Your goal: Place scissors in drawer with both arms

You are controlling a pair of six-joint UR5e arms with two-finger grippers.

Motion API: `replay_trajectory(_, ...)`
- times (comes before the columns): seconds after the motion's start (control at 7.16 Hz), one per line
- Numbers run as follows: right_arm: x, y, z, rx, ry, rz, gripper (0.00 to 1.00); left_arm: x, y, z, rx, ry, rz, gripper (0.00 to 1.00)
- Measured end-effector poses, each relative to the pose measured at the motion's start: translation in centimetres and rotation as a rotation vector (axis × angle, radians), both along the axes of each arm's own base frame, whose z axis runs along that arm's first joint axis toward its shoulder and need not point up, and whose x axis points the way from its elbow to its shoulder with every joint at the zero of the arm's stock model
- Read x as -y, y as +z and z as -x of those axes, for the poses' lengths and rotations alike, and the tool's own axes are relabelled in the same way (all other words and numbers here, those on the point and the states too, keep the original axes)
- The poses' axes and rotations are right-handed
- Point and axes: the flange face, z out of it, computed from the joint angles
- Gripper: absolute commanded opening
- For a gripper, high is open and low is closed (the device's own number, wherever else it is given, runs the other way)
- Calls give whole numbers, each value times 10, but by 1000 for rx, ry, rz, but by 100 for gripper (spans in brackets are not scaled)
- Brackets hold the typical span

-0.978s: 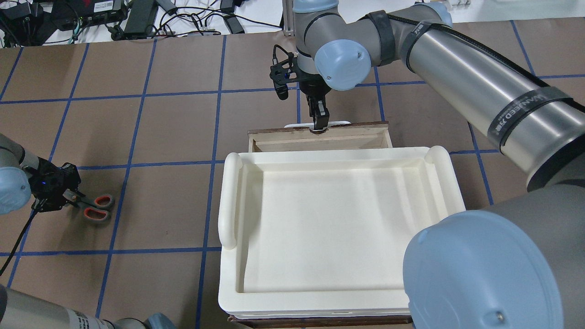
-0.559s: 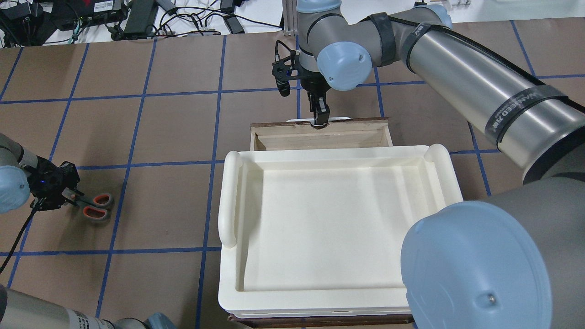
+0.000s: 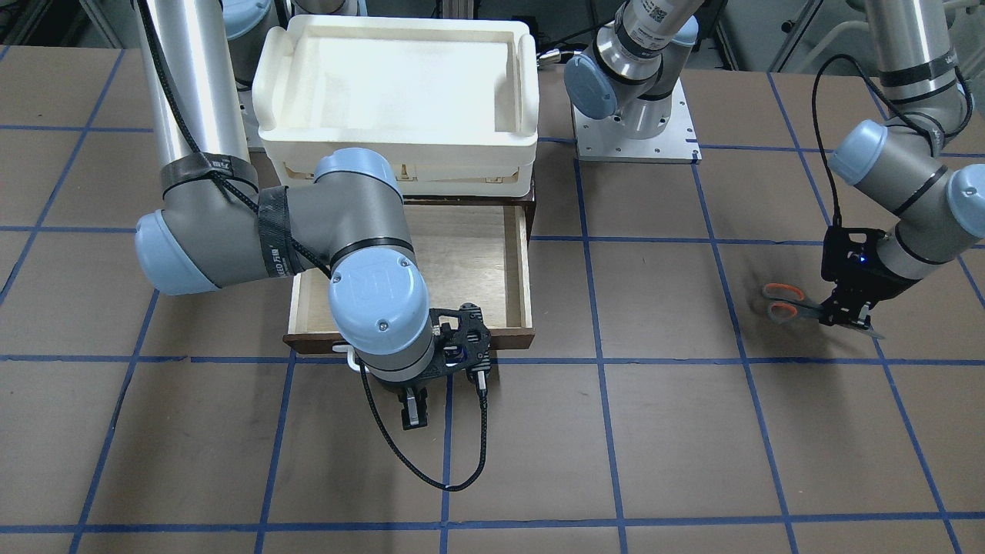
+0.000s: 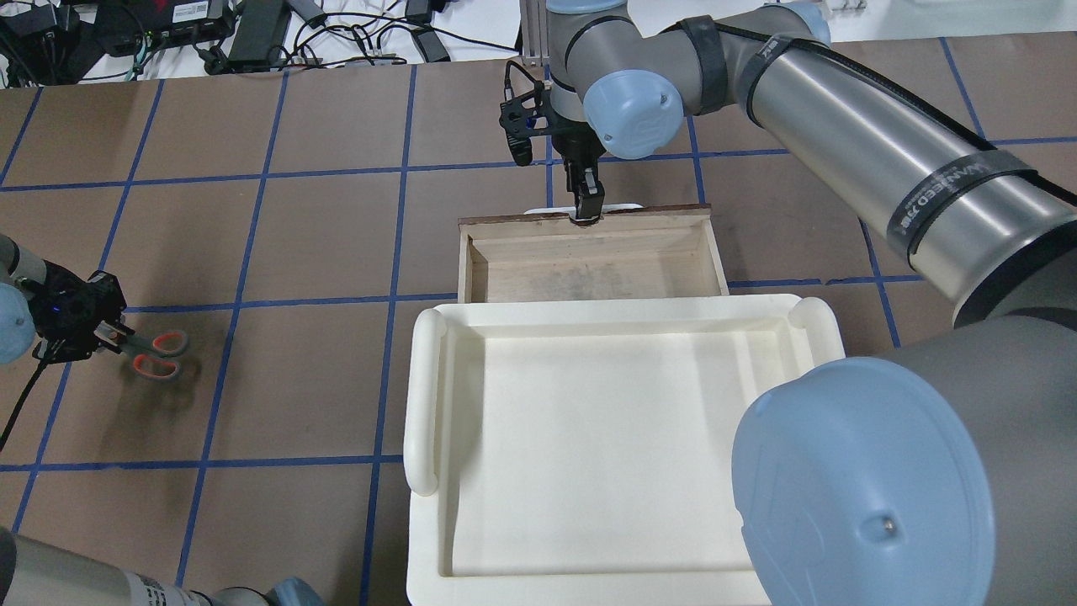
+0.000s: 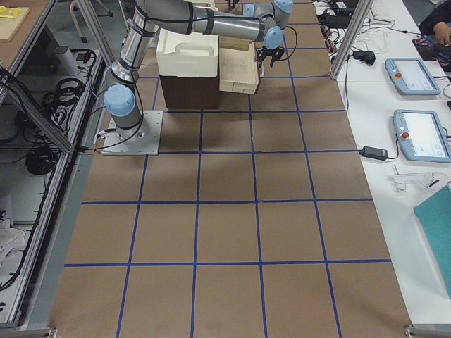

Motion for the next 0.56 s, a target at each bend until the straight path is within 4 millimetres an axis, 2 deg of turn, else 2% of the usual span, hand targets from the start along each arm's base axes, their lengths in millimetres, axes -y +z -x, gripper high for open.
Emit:
replay_trajectory(0.28, -4, 13, 1, -2, -5, 12, 100, 16, 29, -3, -17, 11, 20, 0)
replay_trajectory(0.56, -9, 36, 3, 3, -7, 40, 100, 28, 53, -2, -49, 37, 25, 0)
